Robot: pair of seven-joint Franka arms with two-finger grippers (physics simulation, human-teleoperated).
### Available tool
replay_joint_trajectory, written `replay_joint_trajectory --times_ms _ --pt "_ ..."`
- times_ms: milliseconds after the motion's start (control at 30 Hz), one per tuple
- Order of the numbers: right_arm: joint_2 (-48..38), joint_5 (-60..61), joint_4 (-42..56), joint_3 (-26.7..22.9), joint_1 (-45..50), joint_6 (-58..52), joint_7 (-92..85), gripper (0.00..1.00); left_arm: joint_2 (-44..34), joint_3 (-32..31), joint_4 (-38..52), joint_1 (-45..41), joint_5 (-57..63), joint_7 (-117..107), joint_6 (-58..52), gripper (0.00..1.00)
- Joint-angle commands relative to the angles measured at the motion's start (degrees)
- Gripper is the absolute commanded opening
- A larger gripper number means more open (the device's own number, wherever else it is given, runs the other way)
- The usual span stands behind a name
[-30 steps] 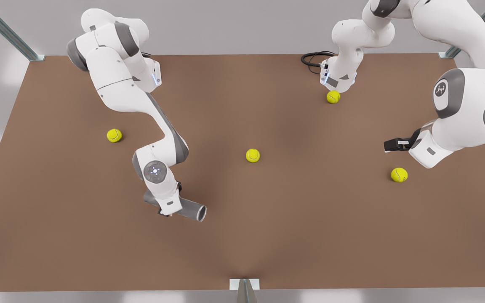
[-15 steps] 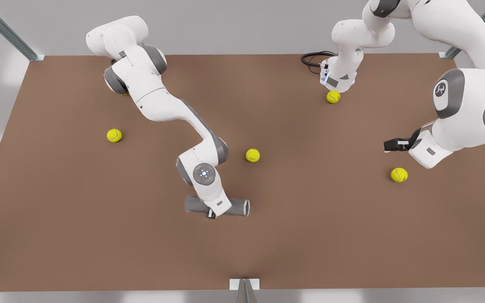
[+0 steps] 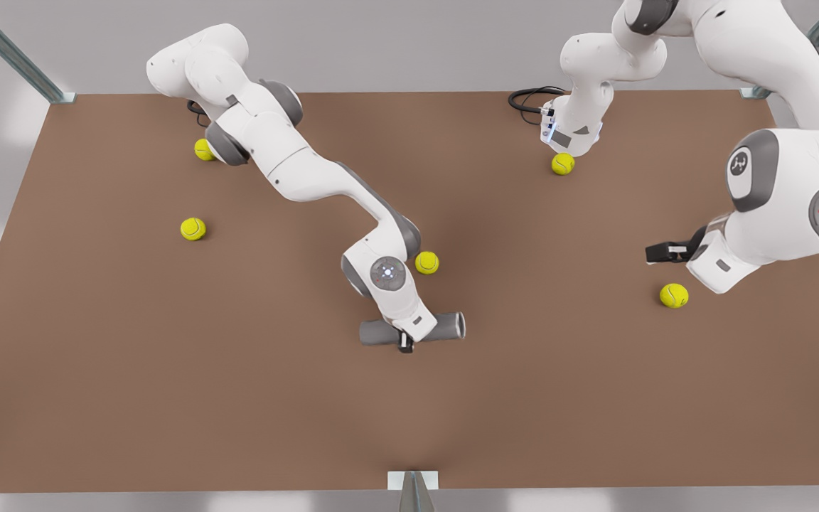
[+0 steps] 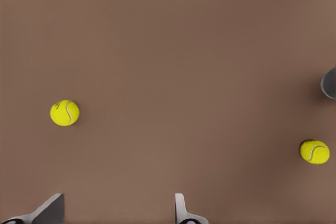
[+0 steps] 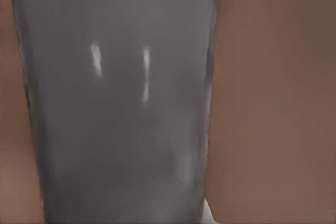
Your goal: Put the tennis tube upright
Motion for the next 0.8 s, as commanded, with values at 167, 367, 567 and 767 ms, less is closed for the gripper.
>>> replay_joint_trajectory --times_ms 167,367,567,767 --pt "-0.1 0.1 0.0 0.0 -0.3 -0.1 -0.3 1.0 0.8 0.0 0.0 -0.1 0.0 0.0 0.5 1.0" --pt "-17.0 9.8 -1.6 -0.1 -6.9 -20.2 0.3 1.0 0.7 0.0 -1.1 -0.1 0.0 -0.1 1.8 1.0" --pt "-48.1 4.1 -45.2 1.5 -38.5 -12.4 46.1 1.0 15.8 0.3 -1.1 5.3 -41.0 0.4 12.1 1.0" --pt "-52.0 2.0 -35.2 5.5 -43.5 -31.8 52.8 1.0 36.9 -1.8 -2.3 1.8 -71.7 34.6 17.6 1.0"
